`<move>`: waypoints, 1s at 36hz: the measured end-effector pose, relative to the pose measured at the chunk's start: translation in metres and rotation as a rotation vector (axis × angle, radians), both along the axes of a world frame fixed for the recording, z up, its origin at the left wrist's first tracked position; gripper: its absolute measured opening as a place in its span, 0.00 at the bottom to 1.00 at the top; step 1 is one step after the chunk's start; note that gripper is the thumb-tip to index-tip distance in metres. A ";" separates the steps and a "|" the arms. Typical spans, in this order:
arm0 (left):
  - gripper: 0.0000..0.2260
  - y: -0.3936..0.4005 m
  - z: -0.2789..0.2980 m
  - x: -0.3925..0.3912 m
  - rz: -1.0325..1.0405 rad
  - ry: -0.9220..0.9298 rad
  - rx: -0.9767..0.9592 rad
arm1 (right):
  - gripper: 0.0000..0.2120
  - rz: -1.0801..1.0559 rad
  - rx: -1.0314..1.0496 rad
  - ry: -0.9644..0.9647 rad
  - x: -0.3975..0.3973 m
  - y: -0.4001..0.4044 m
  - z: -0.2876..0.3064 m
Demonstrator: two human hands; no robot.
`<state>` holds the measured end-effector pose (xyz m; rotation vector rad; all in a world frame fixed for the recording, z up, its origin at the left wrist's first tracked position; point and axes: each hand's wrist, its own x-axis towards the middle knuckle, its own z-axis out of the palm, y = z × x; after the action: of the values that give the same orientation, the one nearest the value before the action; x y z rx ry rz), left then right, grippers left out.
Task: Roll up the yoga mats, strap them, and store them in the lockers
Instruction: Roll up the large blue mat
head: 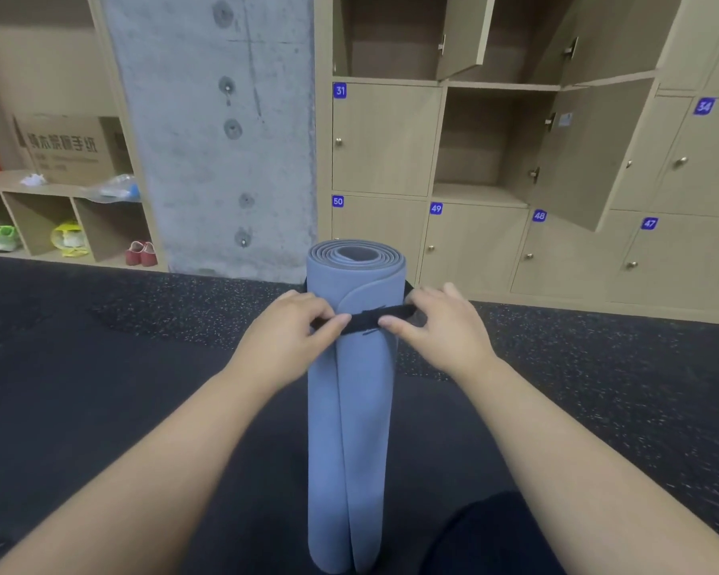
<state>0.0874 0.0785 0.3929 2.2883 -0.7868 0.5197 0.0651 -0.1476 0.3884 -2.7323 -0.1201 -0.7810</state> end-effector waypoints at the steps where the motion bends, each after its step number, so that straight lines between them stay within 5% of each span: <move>1: 0.14 0.000 -0.001 0.002 0.007 0.003 0.000 | 0.30 0.001 0.014 0.015 0.001 0.001 -0.003; 22: 0.25 0.013 -0.055 0.004 0.068 0.163 0.014 | 0.21 0.029 0.148 0.164 -0.006 0.007 -0.068; 36: 0.13 0.014 -0.083 -0.001 0.084 0.189 0.144 | 0.19 0.006 0.169 0.311 -0.008 0.015 -0.088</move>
<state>0.0862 0.0921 0.3097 2.4683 -0.6558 0.2865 0.0571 -0.1325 0.3000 -2.6502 0.0047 -0.3389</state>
